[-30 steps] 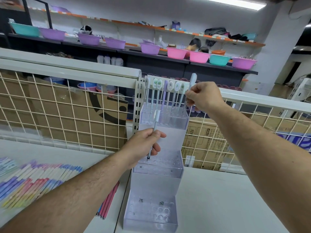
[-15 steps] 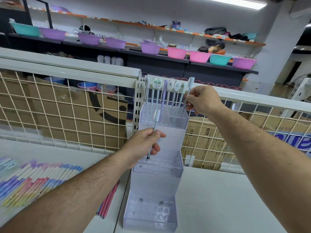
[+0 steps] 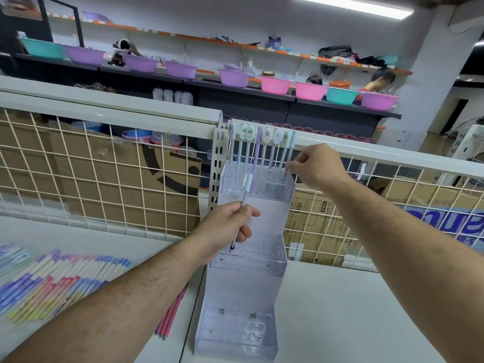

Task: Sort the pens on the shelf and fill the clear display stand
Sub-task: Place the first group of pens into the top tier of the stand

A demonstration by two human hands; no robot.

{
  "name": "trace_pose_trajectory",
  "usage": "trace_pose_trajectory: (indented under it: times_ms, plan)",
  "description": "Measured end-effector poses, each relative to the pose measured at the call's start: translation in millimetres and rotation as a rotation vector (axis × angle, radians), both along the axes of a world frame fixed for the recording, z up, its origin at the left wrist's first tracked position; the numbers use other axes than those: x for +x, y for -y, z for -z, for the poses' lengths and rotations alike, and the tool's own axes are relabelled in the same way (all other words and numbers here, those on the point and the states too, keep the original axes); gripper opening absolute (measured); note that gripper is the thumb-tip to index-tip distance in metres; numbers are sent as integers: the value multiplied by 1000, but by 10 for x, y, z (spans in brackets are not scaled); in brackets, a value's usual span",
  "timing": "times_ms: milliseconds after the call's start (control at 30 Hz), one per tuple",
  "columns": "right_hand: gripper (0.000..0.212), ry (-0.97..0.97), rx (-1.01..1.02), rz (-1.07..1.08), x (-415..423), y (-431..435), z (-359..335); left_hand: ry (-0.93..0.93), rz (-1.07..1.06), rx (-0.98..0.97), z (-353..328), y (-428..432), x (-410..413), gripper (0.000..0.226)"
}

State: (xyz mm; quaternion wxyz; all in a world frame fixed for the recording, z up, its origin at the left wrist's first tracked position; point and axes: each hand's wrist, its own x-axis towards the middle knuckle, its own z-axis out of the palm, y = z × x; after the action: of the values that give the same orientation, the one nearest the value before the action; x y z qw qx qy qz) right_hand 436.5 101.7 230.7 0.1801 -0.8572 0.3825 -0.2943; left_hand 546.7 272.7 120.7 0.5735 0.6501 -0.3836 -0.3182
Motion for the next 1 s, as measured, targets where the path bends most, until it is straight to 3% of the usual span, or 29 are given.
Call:
trace_pose_trajectory:
  times_ms: [100,300,500,600,700,867,1000]
  plan:
    - [19,92,38,-81,-79,-177,50,-34,-3,-26,-21,-10,-4,28]
    - [28,-46,145,-418,-48,-652,174,-32,-13,-112,-136,13,-77,22]
    - [33,143,173,-363,62,-750,157,116,-13,-133,-198,-42,-30,15]
    - [24,107,268,-444,59,-784,104,131,-33,-125,-201,-89,54,18]
    - [15,89,267,-467,105,-835,29,249,-19,-83,-181,-131,159,15]
    - [14,421,190,-277,312,-809,-279,543,-104,24,-129,-237,316,26]
    - [12,400,13,-166,546,-751,-347,789,-130,102,-110,-335,408,27]
